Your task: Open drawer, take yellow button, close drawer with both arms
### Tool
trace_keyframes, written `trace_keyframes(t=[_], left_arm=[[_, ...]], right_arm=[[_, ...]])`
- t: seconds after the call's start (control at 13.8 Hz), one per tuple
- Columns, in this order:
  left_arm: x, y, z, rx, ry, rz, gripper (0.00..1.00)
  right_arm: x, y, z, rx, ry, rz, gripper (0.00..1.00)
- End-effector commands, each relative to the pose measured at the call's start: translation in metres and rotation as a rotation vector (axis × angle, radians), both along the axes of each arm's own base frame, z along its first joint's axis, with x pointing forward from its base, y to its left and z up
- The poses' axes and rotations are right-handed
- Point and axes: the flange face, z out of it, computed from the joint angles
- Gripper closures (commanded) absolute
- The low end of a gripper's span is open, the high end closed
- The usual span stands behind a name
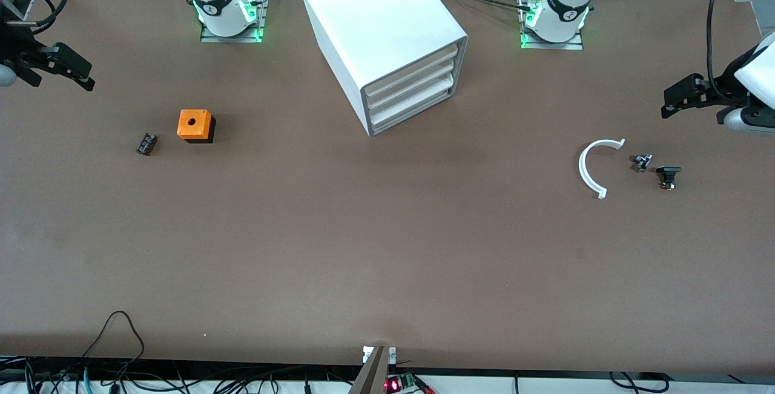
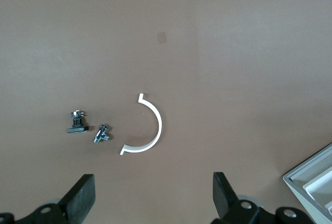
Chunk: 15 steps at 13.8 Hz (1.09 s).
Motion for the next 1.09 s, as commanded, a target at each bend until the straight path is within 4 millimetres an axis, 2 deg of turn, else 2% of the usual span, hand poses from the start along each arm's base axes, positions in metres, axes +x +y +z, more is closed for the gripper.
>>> trace_keyframes(t=[0.0, 0.14, 0.22, 0.51, 0.8, 1.01], left_arm=[[0.0, 0.0, 0.008, -0.013, 0.002, -0.006, 0.0], [0.001, 0.001, 0.007, -0.014, -0.001, -0.004, 0.0], [0.001, 0.001, 0.007, -0.014, -0.001, -0.006, 0.0], [0.004, -0.003, 0.003, -0.019, 0.003, -0.01, 0.0], [0.009, -0.008, -0.005, -0.057, 0.017, -0.012, 0.0], [0.016, -0.026, -0.01, -0.128, -0.042, -0.024, 0.0]], right_arm=[[-0.001, -0.001, 0.005, 0.016, -0.01, 0.006, 0.0], [0.0, -0.001, 0.009, 0.015, -0.019, 0.004, 0.0], [0.004, -0.001, 0.003, 0.01, -0.007, -0.004, 0.0], [0.006, -0.004, 0.005, 0.014, -0.01, -0.005, 0.0], [0.01, -0.004, -0.003, 0.014, 0.005, -0.009, 0.0], [0.015, -0.004, -0.013, 0.013, 0.026, 0.001, 0.0]])
